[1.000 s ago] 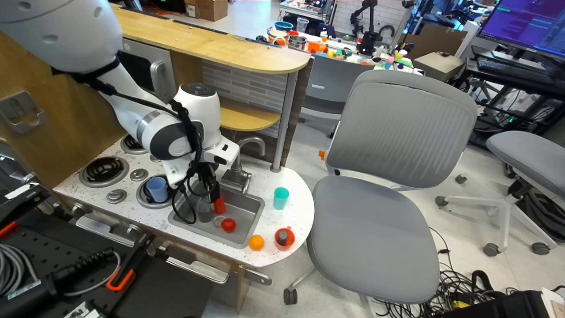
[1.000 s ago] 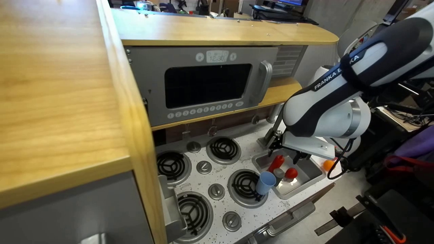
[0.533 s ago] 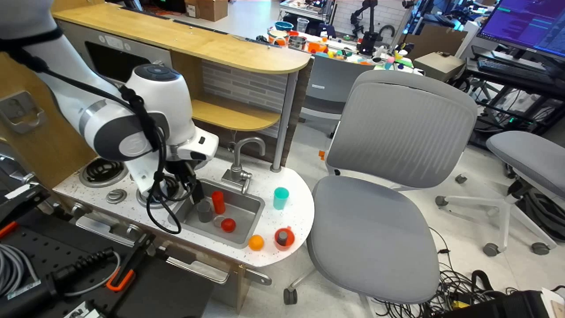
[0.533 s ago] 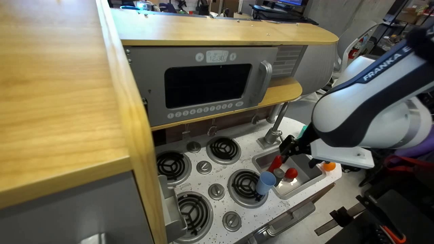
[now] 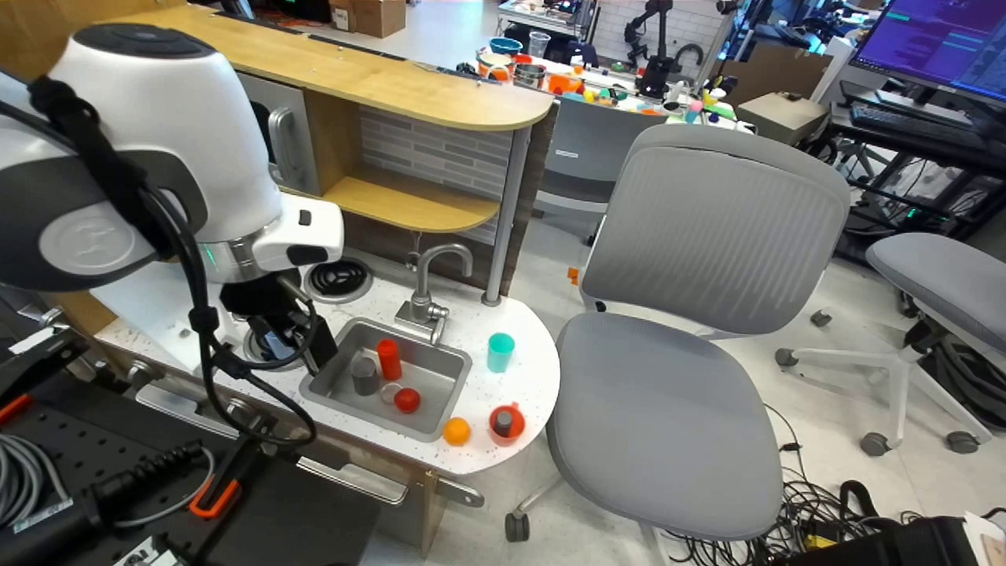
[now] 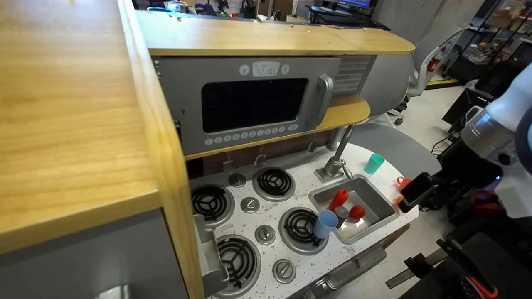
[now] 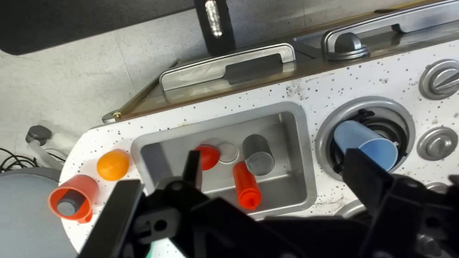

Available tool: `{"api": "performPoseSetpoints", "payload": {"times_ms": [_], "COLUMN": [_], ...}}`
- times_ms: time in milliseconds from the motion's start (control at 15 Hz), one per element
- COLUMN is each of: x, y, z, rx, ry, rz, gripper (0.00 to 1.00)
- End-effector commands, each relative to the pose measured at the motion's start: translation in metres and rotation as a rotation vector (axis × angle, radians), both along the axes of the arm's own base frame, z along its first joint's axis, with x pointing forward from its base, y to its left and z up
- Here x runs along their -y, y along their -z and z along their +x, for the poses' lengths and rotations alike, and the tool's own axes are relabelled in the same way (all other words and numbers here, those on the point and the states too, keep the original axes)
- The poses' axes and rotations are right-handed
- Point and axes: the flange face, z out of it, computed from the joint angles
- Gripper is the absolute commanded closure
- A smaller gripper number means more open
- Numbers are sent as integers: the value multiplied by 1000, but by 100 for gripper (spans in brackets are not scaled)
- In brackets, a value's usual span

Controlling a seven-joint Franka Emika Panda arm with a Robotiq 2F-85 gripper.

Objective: Pick up the sauce bottle and put it in the sink

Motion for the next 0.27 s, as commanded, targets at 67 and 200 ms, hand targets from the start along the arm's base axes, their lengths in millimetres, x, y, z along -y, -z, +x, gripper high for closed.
{"api": "performPoseSetpoints", "payload": {"times_ms": [67, 200], "x": [-1, -2], "y": [-1, 4], "z": [2, 4], "rx": [2, -6], "ry": [0, -4], "rz": [0, 1], "gripper": [0, 0]}}
